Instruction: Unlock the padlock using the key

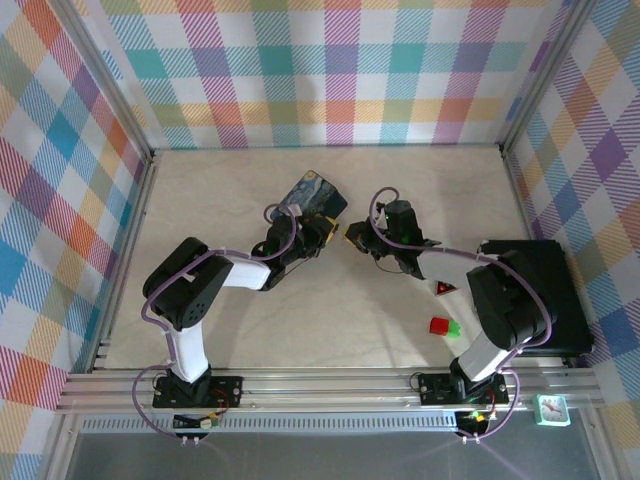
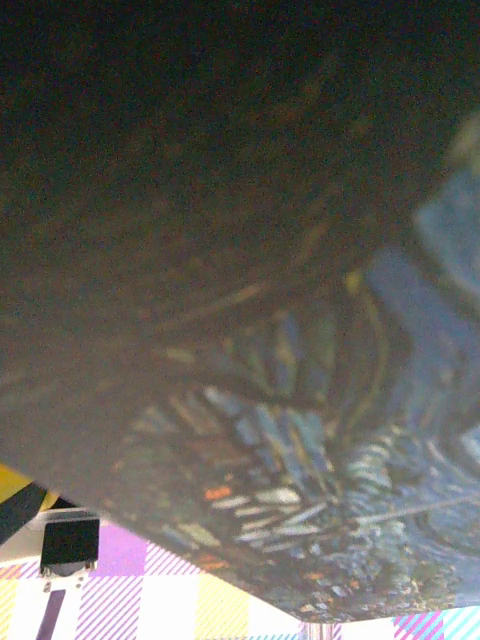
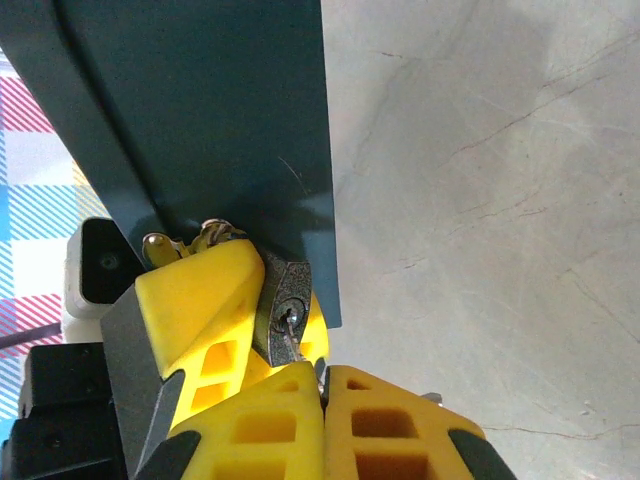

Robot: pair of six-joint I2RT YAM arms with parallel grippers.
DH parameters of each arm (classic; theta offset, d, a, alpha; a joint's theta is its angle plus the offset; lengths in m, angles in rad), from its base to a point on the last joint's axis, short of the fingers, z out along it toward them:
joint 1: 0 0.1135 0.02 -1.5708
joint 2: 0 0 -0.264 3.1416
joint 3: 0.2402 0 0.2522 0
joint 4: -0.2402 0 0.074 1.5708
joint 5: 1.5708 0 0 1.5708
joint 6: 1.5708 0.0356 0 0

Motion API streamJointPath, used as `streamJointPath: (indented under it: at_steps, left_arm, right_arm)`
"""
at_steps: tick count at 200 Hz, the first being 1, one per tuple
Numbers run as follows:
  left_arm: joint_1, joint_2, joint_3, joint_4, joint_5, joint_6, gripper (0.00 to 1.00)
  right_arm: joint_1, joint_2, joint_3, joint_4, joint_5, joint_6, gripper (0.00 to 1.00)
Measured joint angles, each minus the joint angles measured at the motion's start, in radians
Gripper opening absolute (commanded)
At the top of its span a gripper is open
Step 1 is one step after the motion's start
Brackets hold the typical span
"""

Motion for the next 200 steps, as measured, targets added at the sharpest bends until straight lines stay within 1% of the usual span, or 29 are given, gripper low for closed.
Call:
streamJointPath:
  at_steps: [31, 49, 83, 117, 150, 171, 200]
  left_arm:
    - [0.004, -0.002, 0.000, 0.004, -0.001, 0.000, 0.00]
    - [0.006, -0.006, 0.000, -0.006, -0.001, 0.004, 0.00]
    - [0.006, -0.014, 0.000, -0.007, 0.018, 0.006, 0.00]
    - [0.007, -0.023, 0.002, -0.011, 0.038, 0.012, 0.00]
    - [0.007, -0.035, 0.007, -0.062, 0.055, 0.043, 0.00]
    - [0.007, -0.047, 0.007, -0.076, 0.054, 0.060, 0.00]
    - [0.007, -0.051, 0.008, -0.100, 0.056, 0.084, 0.00]
  right_arm:
    - [0.005, 0.000, 0.026, -0.037, 0.005, -0.019, 0.00]
    - [0.019, 0.000, 0.026, -0.038, 0.033, -0.033, 0.00]
    - [0.045, -0.041, 0.026, -0.084, 0.100, -0.152, 0.00]
    - [0.046, -0.057, 0.026, -0.098, 0.097, -0.263, 0.00]
    - [0.046, -0.056, 0.046, -0.156, 0.087, -0.359, 0.00]
    - [0.046, -0.056, 0.071, -0.200, 0.087, -0.368, 0.00]
    - [0.052, -0.058, 0.080, -0.237, 0.104, -0.314, 0.00]
